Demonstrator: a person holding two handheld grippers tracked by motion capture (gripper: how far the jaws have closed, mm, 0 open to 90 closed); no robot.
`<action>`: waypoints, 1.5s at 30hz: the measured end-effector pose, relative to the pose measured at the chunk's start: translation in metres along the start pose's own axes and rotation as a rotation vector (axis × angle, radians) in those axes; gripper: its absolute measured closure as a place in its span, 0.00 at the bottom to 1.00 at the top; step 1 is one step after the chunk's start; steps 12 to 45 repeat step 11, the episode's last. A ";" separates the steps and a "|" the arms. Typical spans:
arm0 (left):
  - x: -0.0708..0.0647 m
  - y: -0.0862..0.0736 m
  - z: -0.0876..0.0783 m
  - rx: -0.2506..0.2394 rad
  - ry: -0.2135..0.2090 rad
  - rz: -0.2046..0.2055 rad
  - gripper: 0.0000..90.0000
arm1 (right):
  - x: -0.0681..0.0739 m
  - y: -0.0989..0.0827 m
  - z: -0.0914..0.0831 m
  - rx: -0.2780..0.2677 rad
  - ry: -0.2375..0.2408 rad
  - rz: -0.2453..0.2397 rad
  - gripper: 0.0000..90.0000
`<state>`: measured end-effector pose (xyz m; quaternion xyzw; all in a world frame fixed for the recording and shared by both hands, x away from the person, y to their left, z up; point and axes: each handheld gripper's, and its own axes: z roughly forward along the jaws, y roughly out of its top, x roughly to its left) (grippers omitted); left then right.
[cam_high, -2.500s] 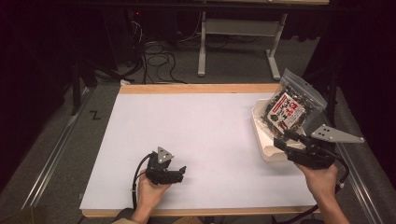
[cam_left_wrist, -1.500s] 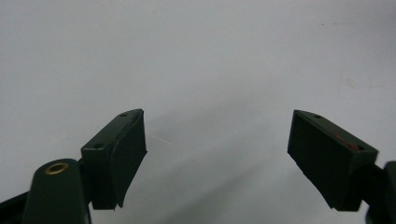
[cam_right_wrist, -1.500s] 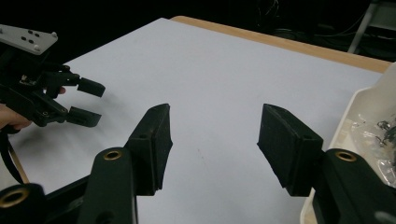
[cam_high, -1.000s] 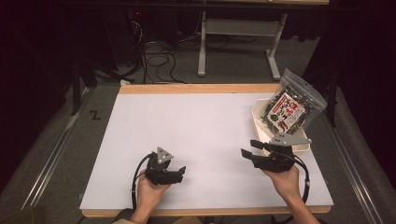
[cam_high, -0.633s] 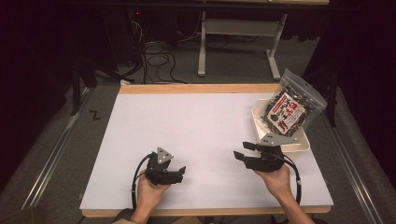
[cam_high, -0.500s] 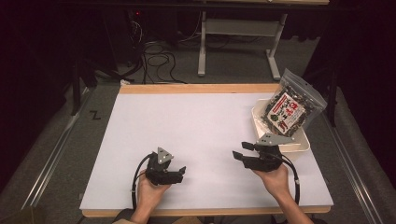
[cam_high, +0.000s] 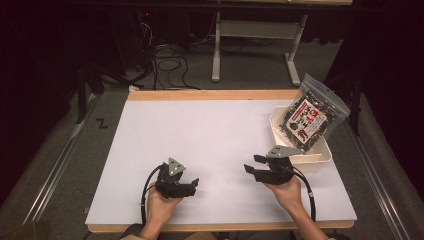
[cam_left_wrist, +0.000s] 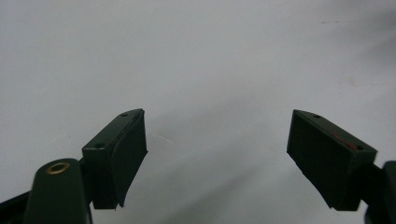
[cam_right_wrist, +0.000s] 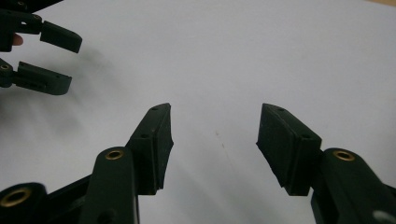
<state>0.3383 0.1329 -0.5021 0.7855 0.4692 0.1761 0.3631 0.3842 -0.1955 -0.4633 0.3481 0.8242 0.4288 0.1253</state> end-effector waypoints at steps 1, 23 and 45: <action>0.000 0.000 0.000 0.001 0.000 0.001 0.23 | -0.001 -0.003 0.002 -0.001 -0.002 0.003 0.50; 0.000 0.000 0.001 0.003 0.000 0.001 0.23 | -0.004 -0.013 0.006 0.013 -0.018 0.020 0.50; 0.000 0.000 0.001 0.003 0.000 0.001 0.23 | -0.004 -0.013 0.006 0.013 -0.018 0.020 0.50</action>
